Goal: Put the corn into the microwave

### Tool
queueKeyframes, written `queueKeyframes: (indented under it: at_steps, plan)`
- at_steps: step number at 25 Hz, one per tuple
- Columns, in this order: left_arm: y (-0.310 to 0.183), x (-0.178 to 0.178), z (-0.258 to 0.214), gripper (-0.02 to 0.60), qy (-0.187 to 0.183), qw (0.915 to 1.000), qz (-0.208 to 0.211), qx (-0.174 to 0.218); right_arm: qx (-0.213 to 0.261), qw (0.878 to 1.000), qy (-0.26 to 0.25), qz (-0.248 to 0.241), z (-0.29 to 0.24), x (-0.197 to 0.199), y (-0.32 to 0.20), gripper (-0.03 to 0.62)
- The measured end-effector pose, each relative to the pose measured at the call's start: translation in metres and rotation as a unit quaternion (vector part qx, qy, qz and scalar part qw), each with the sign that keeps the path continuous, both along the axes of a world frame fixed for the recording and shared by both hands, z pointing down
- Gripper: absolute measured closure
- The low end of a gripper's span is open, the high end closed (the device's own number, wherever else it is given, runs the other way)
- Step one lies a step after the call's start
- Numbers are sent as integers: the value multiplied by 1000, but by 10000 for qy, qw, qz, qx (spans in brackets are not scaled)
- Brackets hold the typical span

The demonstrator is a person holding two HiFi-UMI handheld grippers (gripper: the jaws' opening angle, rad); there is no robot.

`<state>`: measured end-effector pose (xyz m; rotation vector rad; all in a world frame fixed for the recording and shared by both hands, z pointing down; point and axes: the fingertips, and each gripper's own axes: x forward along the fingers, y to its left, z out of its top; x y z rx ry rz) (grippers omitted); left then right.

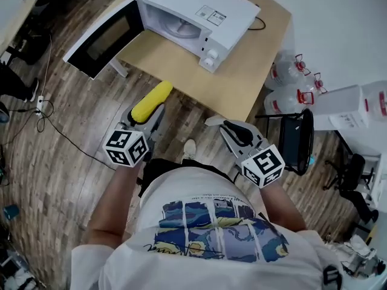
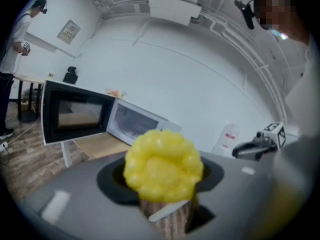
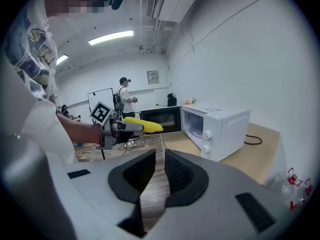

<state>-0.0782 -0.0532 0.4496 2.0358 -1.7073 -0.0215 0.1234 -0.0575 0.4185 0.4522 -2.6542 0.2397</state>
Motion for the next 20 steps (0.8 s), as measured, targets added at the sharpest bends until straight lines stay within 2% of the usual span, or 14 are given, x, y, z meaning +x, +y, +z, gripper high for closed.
queueKeyframes:
  at_steps: [5, 9, 13, 20]
  plan:
    - [-62, -15, 8, 325, -83, 9991, -415, -36, -175, 9998, 55, 74, 14, 16, -45, 543]
    - [-108, -30, 17, 325, -192, 9984, -515, -88, -268, 9994, 59, 191, 19, 16, -71, 545]
    - [-151, -49, 35, 325, -240, 9982, -513, -207, -234, 9988, 92, 428, 14, 13, -93, 545]
    - [-230, -83, 66, 325, -287, 9985, -314, -334, -154, 9930, 236, 1143, 5, 6, -141, 545]
